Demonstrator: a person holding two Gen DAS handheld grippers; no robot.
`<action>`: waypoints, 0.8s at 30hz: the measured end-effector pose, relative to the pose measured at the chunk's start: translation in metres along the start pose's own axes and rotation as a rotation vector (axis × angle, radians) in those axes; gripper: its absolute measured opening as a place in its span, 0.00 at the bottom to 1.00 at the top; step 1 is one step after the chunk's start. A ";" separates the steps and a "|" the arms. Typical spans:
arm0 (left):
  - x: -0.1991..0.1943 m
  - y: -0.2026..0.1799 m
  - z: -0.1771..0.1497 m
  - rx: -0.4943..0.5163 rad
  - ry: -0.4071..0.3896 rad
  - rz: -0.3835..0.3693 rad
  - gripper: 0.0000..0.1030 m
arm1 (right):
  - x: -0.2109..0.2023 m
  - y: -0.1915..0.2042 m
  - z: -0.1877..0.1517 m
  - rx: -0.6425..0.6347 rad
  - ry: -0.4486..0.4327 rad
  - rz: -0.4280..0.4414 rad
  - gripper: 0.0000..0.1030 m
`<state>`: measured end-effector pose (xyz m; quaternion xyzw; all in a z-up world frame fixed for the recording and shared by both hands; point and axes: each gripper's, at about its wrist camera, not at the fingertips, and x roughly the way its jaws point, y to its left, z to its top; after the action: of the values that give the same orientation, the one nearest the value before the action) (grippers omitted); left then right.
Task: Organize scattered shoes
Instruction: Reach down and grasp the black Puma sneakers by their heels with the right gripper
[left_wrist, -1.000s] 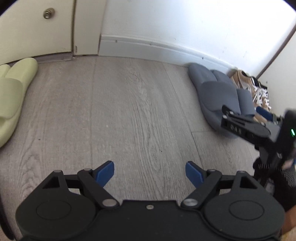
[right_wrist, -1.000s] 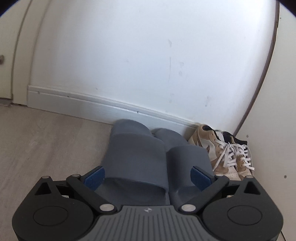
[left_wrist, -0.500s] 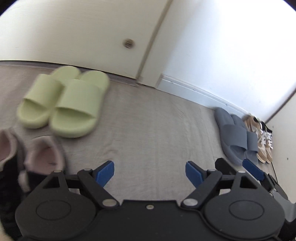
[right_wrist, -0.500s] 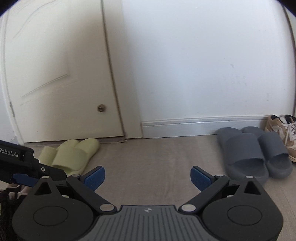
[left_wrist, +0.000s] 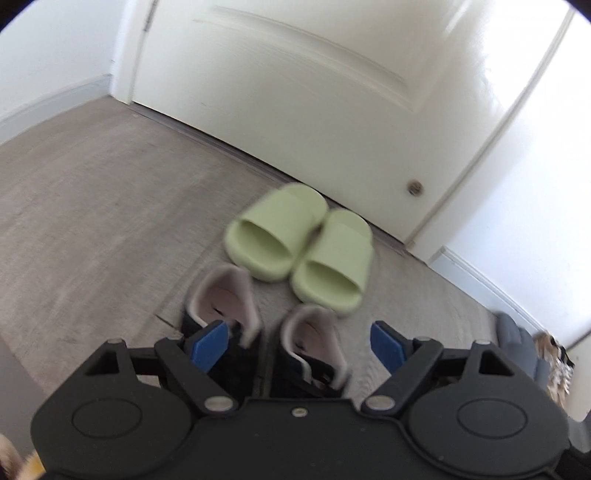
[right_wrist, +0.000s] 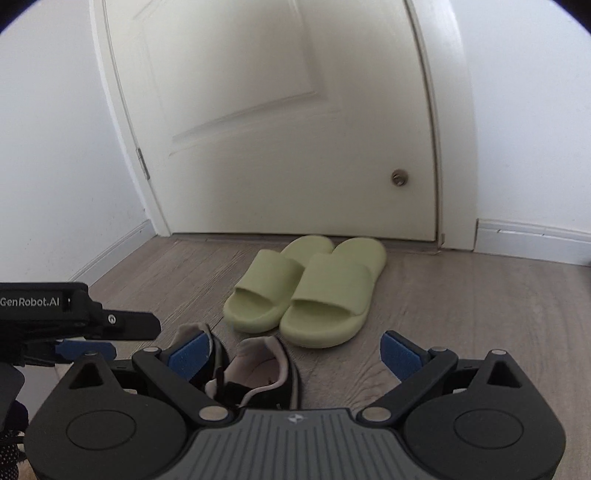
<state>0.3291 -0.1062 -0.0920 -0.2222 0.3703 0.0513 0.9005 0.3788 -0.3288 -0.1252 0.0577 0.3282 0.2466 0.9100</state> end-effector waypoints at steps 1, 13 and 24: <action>-0.001 0.006 0.003 -0.002 -0.018 0.008 0.82 | 0.011 0.008 0.001 -0.002 0.028 0.012 0.96; 0.013 0.068 0.022 -0.057 -0.060 0.133 0.82 | 0.098 0.059 -0.002 -0.030 0.277 0.026 0.81; 0.024 0.090 0.022 -0.063 -0.020 0.158 0.82 | 0.157 0.076 -0.004 0.001 0.356 -0.097 0.82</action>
<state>0.3374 -0.0173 -0.1269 -0.2201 0.3760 0.1361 0.8898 0.4492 -0.1861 -0.1975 -0.0021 0.4867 0.2087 0.8483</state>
